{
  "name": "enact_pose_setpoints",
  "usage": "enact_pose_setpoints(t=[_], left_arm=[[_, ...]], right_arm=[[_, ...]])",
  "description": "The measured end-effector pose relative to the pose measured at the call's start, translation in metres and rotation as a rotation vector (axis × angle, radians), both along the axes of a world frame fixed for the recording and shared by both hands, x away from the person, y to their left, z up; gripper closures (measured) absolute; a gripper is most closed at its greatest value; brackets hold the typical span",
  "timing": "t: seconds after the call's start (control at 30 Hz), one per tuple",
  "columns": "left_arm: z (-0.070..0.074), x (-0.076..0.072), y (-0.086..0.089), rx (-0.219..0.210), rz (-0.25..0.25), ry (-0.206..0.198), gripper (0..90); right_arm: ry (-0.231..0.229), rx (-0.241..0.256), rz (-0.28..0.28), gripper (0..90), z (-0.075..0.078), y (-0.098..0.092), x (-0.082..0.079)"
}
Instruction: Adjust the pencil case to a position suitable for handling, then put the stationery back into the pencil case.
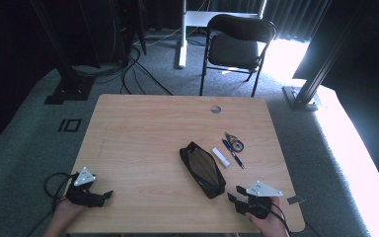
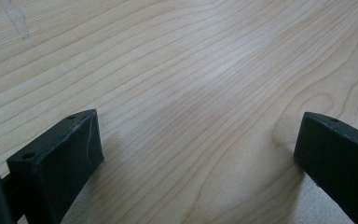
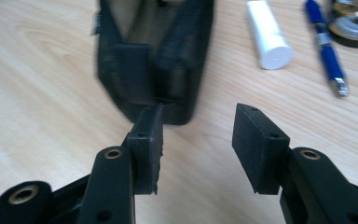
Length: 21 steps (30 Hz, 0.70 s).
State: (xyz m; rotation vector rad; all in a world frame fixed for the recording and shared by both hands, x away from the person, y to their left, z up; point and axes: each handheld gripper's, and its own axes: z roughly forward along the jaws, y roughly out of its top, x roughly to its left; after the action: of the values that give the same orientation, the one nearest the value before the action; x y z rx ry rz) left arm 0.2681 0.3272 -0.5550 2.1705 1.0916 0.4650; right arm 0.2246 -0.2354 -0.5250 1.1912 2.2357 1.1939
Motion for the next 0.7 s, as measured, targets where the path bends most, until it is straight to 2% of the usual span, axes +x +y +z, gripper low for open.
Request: enact_pose_setpoints(t=[0.03,0.23,0.27,0.3,0.33,0.43,0.7], left_arm=[[0.000,0.000,0.000,0.000,0.000,0.000,1.1],[0.000,0.000,0.000,0.000,0.000,0.000,1.1],[0.000,0.000,0.000,0.000,0.000,0.000,1.1],[0.000,0.000,0.000,0.000,0.000,0.000,1.1],[0.000,0.000,0.000,0.000,0.000,0.000,1.1],[0.000,0.000,0.000,0.000,0.000,0.000,1.1],[0.000,0.000,0.000,0.001,0.000,0.001,1.1]], right_arm=[[-0.018,0.005,-0.029,52.5,0.001,-0.006,0.007],[-0.052,0.005,-0.064,51.3,0.005,-0.010,0.021],[-0.074,0.004,-0.068,51.7,0.008,-0.009,0.034],[-0.081,0.002,-0.070,52.0,0.008,-0.009,0.037],[-0.081,0.002,-0.070,52.0,0.008,-0.009,0.037],[-0.081,-0.006,-0.063,52.1,0.007,-0.005,0.056],[-0.058,-0.017,-0.069,53.9,0.001,0.002,0.093]])
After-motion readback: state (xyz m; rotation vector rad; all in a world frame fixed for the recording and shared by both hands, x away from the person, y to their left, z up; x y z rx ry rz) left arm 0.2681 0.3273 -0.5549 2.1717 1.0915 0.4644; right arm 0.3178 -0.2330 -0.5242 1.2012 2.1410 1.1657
